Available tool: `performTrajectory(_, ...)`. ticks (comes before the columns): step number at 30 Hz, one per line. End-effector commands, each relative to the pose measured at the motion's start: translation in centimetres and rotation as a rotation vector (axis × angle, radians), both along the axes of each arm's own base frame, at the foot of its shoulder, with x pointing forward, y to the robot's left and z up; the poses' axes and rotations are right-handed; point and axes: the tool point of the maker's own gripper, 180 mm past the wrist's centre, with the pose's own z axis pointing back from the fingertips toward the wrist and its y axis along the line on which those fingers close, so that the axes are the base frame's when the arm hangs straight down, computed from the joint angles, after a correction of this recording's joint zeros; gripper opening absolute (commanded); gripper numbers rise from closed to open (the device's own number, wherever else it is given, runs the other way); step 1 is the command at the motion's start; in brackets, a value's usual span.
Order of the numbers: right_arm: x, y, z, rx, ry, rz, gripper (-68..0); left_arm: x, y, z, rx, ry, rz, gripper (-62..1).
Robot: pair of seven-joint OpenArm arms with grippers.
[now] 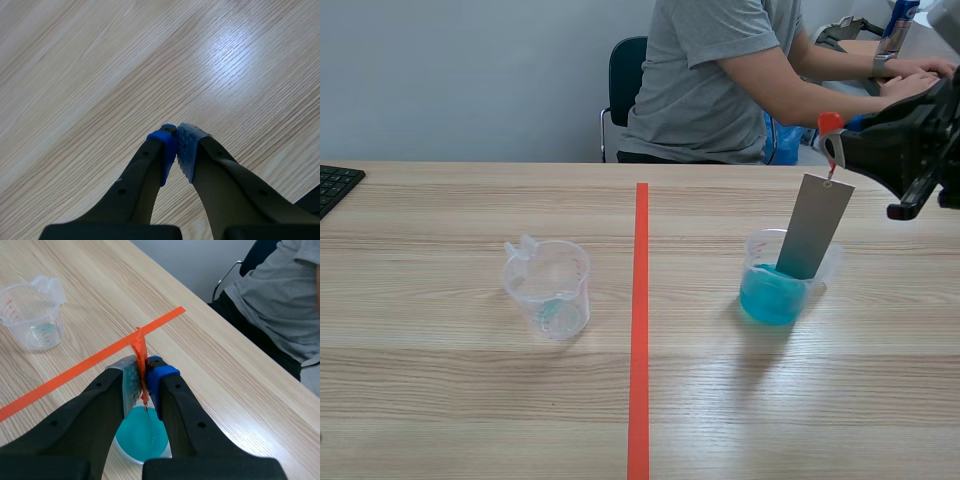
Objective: Do the redox reaction experiment.
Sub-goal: 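Lower the plate into the blue solution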
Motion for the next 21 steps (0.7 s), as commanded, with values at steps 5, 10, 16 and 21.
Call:
performTrajectory(5, 1.4, -0.4, -0.5, 0.000, -0.016, -0.020, -66.9, 0.4, -0.9, 0.7, -0.025, -0.030, -0.010, -57.8)
performTrajectory(10, 2.0, -0.7, -1.9, -0.007, 0.002, -0.041, -66.9, 0.4, -0.9, 0.7, -0.027, -0.029, -0.012, -57.8)
performTrajectory(16, 2.0, -0.7, -3.0, -0.033, 0.017, -0.041, -66.9, 0.4, -0.9, 0.7, -0.027, -0.028, -0.012, -57.8)
performTrajectory(21, 2.1, -0.7, -3.0, -0.032, 0.016, -0.041, -66.9, 0.4, -0.9, 0.7, -0.027, -0.028, -0.012, -57.8)
